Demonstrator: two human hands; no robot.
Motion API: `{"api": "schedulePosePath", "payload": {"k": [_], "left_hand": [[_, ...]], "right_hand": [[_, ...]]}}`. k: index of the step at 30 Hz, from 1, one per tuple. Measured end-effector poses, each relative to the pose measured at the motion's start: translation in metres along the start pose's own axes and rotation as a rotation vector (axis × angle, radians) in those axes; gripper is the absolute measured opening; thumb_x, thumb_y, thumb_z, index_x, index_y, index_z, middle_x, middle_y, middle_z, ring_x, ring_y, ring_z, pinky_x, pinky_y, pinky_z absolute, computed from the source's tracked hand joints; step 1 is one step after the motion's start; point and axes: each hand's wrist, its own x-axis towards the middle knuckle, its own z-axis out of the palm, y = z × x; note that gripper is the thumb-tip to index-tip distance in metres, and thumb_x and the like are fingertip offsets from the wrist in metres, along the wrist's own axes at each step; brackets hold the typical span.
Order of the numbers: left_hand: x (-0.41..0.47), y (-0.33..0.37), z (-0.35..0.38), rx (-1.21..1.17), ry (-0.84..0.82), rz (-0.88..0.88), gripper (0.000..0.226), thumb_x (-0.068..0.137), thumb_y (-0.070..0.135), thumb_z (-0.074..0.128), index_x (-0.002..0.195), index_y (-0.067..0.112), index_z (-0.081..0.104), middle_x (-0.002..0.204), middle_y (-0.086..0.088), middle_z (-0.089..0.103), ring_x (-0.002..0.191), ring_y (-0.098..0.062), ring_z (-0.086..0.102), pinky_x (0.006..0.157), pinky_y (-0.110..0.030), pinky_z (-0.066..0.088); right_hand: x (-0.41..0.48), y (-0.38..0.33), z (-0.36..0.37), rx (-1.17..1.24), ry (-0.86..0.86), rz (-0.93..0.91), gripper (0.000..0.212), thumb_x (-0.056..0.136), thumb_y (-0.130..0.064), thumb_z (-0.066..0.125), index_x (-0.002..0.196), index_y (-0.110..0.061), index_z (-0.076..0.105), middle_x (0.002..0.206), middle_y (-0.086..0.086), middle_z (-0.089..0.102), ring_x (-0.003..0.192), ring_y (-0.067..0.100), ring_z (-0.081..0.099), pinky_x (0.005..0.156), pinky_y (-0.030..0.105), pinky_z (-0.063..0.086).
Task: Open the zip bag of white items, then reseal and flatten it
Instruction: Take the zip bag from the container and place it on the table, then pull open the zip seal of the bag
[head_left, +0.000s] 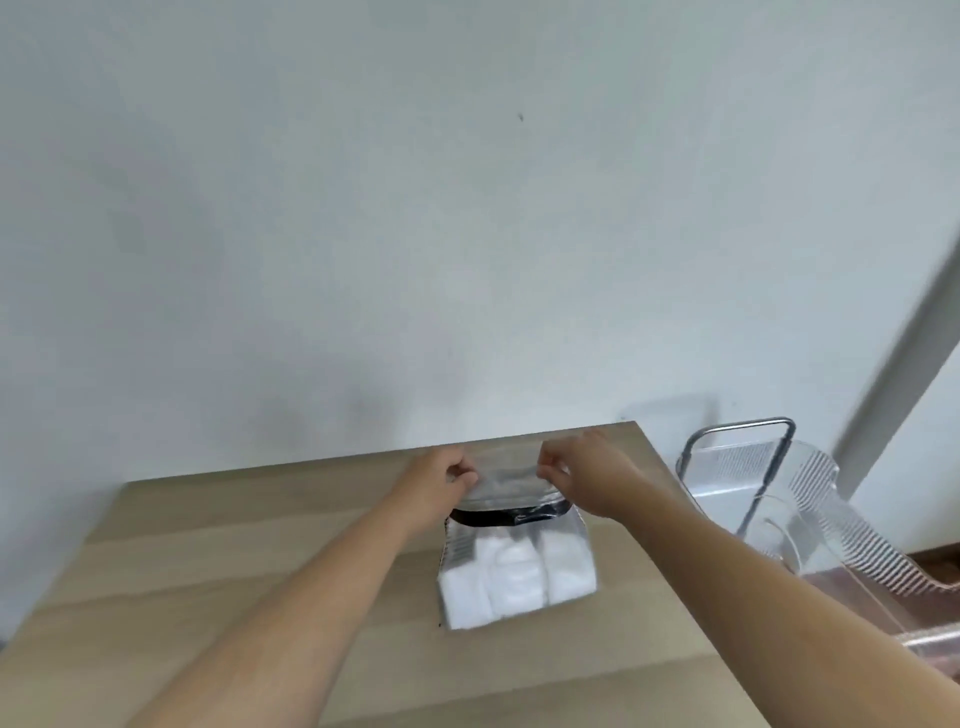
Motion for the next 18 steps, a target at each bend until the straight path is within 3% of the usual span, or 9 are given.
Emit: {"api": "schedulePosePath", "payload": {"k": [5,9,12,14,18], "left_hand": [[-0.053,-0.087,-0.038,0.014,-0.023,-0.121,0.01,0.087,0.023,0.06,0.078,0.026,0.063,0.085,0.006,0.066,0.086,-0.016,0.06,0.076,-0.028,0.045],[-0.082,-0.12,-0.047,0.006,0.016,-0.166,0.011,0.084,0.024,0.061,0.095,0.024,0.063,0.1,0.006,0.065,0.096,-0.016,0.059,0.09,-0.033,0.047],[-0.105,-0.127,-0.041,0.214,0.095,0.025,0.048,0.073,0.036,0.067,0.117,0.027,0.051,0.116,0.006,0.054,0.107,-0.013,0.05,0.094,-0.032,0.041],[-0.117,-0.126,-0.033,0.412,0.12,0.208,0.061,0.064,0.043,0.071,0.119,0.024,0.052,0.123,0.003,0.054,0.11,-0.016,0.051,0.095,-0.035,0.041],[-0.124,-0.122,-0.021,0.673,0.186,0.455,0.049,0.043,0.043,0.084,0.086,0.026,0.067,0.088,0.008,0.068,0.078,-0.012,0.065,0.074,-0.024,0.052]], "right_hand": [[0.0,-0.085,0.061,0.022,-0.143,-0.041,0.018,0.092,-0.03,0.052,0.096,-0.019,0.067,0.098,0.001,0.074,0.096,0.021,0.063,0.085,0.024,0.031],[0.002,-0.121,0.083,0.027,-0.206,-0.032,0.018,0.093,-0.03,0.052,0.096,-0.019,0.066,0.102,0.001,0.073,0.094,0.023,0.066,0.096,0.032,0.04],[0.004,-0.134,0.095,0.032,-0.228,-0.011,0.018,0.092,-0.028,0.053,0.098,-0.019,0.067,0.106,0.002,0.071,0.099,0.025,0.064,0.094,0.033,0.041],[0.007,-0.137,0.103,0.038,-0.251,-0.001,0.018,0.091,-0.029,0.055,0.096,-0.019,0.068,0.104,0.002,0.072,0.1,0.023,0.062,0.092,0.032,0.041],[0.009,-0.139,0.113,0.061,-0.319,0.017,0.017,0.09,-0.03,0.057,0.094,-0.019,0.069,0.101,0.002,0.072,0.096,0.021,0.063,0.09,0.032,0.045]]}}
